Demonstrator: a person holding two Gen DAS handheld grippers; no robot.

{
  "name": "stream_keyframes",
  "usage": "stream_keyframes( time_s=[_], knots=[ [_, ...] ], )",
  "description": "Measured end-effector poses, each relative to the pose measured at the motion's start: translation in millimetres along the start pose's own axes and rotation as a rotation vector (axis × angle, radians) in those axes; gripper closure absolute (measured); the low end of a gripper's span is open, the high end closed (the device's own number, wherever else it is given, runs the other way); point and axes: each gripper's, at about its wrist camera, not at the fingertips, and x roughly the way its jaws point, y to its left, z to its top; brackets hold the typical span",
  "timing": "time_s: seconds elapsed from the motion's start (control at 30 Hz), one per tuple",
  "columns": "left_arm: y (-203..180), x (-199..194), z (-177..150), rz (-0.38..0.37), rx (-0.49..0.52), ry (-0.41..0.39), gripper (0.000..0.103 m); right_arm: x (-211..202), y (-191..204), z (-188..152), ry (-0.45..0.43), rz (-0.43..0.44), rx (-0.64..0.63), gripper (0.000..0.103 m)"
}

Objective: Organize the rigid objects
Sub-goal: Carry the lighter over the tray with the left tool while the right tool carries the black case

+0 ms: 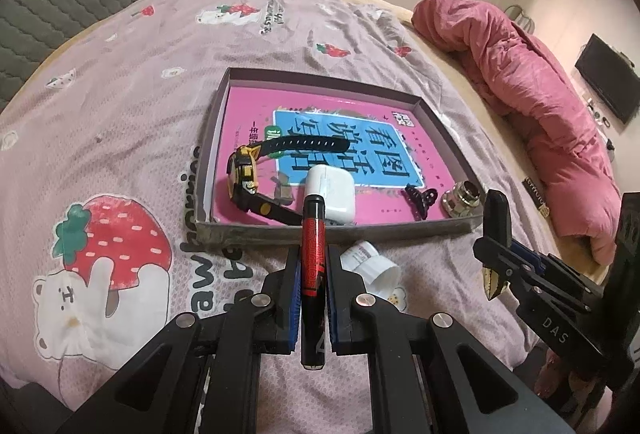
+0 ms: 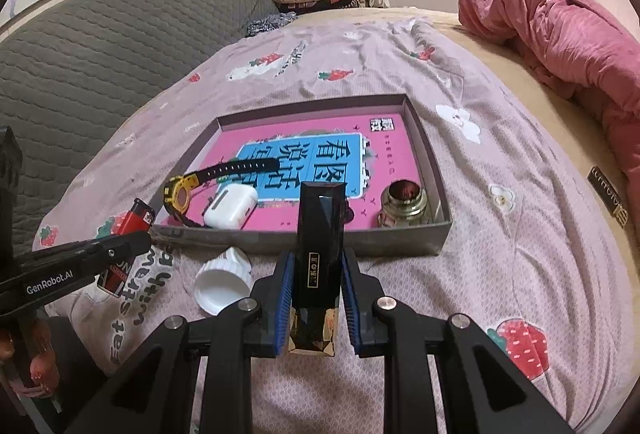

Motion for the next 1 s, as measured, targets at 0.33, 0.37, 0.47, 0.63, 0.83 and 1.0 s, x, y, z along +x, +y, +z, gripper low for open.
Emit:
stream_keyframes(
  time_s=[0.33,0.37,0.47,0.63,0.83,1.0],
  knots=[
    [-5.7,-5.5,11.2,-0.007,-0.002,-0.032,0.093,-3.4,4.9,8.1,-0.021,0.014,-0.002,0.079],
    [-6.3,-6.6,12.2,-0.008,-0.002,-0.037,0.093,-3.7,4.9,9.0,-0.023,0.018,-0.001,0.079],
    [-8.4,-6.7,13.3,-0.009,0.002,-0.039,0.093,-4.6,4.7,11.2,-0.03,0.013,-0.007,0.079],
    [-6.8,-4.1,13.6,-0.007,-0.003,-0.035,0.093,-3.5,3.5,14.3,-0.034,0.011,-0.007,0.079],
    [-5.9,-0.8,20.1,0.0,-0.007,-0.045,0.093,-4.1,1.6,21.4,-0.052,0.006,-0.002,0.079],
    [-5.5,4.0,28.1,0.004,-0.008,-0.048,0.093,-2.3,-1.9,27.9,-0.062,0.001,0.003,0.079]
  ],
)
